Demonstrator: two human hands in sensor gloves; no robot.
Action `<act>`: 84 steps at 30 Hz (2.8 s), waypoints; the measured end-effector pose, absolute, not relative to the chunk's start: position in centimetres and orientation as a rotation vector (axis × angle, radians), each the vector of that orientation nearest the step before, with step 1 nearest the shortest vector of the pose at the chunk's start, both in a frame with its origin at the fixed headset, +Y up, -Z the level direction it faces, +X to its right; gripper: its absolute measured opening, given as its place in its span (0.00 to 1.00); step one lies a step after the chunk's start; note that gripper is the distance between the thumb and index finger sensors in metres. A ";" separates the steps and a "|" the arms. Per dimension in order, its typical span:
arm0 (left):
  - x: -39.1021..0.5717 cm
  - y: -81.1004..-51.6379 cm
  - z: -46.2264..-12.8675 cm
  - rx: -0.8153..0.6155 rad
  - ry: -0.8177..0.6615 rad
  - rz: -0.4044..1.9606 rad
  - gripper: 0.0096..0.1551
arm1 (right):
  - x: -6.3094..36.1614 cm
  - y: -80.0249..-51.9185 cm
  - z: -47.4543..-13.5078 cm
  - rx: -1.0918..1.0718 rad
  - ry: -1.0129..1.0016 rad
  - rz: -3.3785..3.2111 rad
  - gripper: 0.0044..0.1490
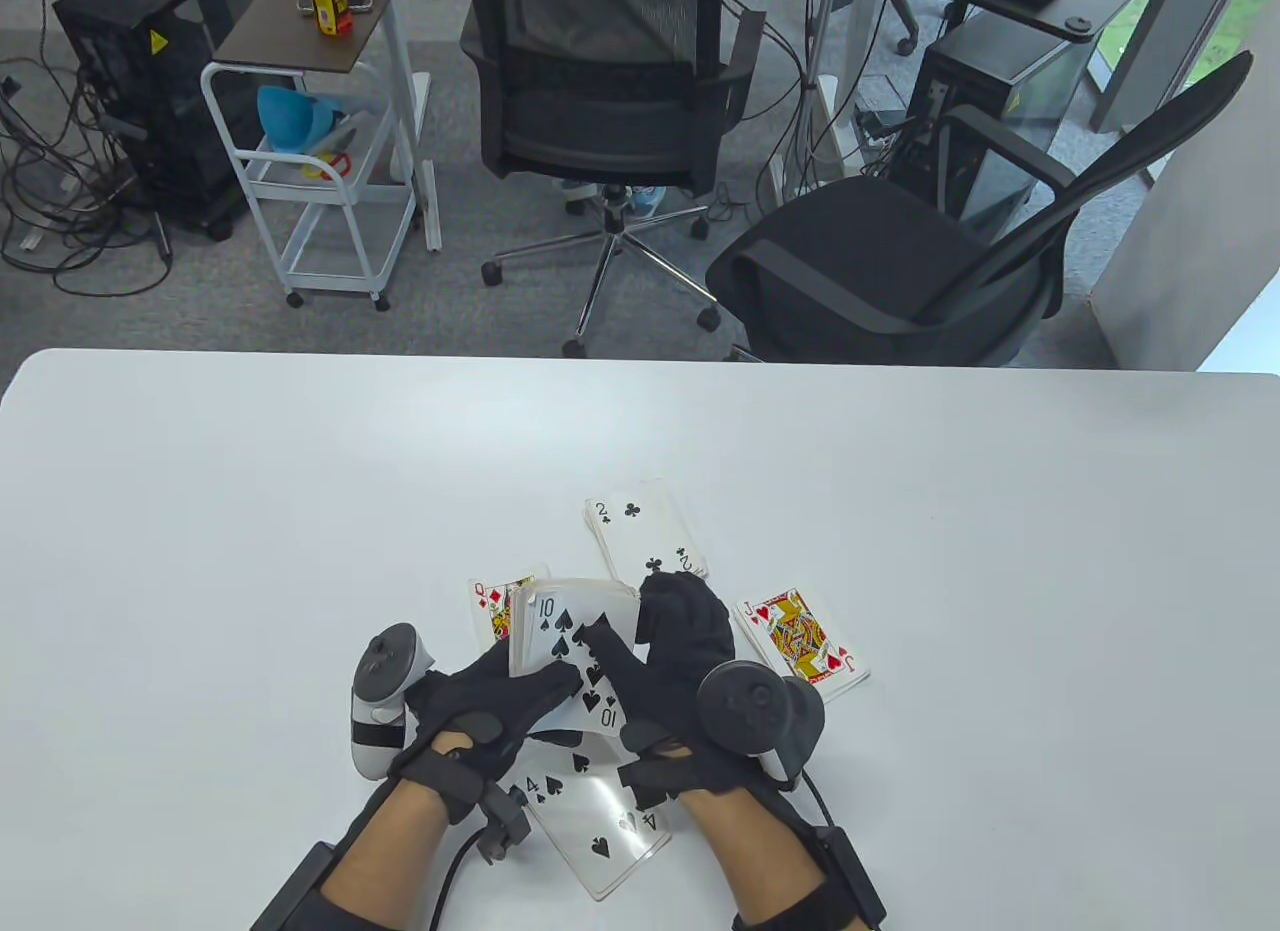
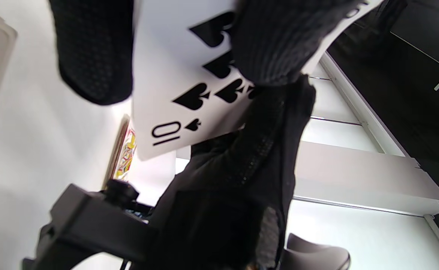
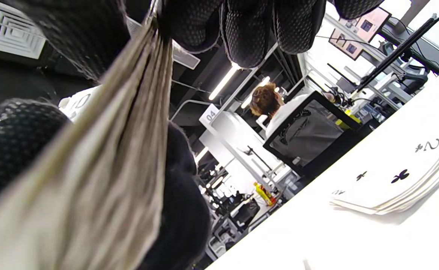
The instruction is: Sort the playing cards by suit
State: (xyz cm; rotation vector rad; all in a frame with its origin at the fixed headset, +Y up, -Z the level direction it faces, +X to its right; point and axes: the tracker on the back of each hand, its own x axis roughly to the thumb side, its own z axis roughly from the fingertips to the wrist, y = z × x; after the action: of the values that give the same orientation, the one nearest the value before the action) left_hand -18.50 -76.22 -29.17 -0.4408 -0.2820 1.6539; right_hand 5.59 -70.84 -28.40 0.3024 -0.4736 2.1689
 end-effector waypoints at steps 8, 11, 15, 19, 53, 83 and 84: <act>-18.6 -76.7 -29.2 -0.451 -0.255 1.684 0.33 | 5.7 -70.5 -28.2 0.312 -0.548 2.134 0.23; -18.7 -76.7 -29.2 -0.450 -0.248 1.696 0.34 | 6.0 -70.4 -28.3 0.311 -0.543 2.128 0.23; -18.6 -77.0 -29.1 -0.464 -0.227 1.828 0.33 | 6.2 -70.6 -28.6 0.299 -0.531 2.136 0.23; -19.4 -77.0 -29.2 -0.401 -0.181 1.849 0.33 | 6.9 -71.1 -29.0 0.247 -0.510 2.125 0.24; -21.6 -75.8 -29.3 -0.212 -0.143 1.988 0.32 | 1.1 -73.9 -29.5 0.624 0.329 2.716 0.25; -17.7 -77.0 -28.5 -0.370 -0.225 1.619 0.32 | 6.0 -71.3 -28.8 0.268 -0.404 2.184 0.31; -17.7 -77.1 -28.5 -0.370 -0.223 1.623 0.32 | 6.0 -71.3 -28.8 0.268 -0.406 2.175 0.30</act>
State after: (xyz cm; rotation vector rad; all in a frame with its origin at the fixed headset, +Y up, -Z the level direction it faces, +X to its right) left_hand -17.72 -77.09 -28.54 -0.3704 -0.2225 1.6228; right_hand 5.99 -71.27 -28.77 0.2684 -0.4058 2.1751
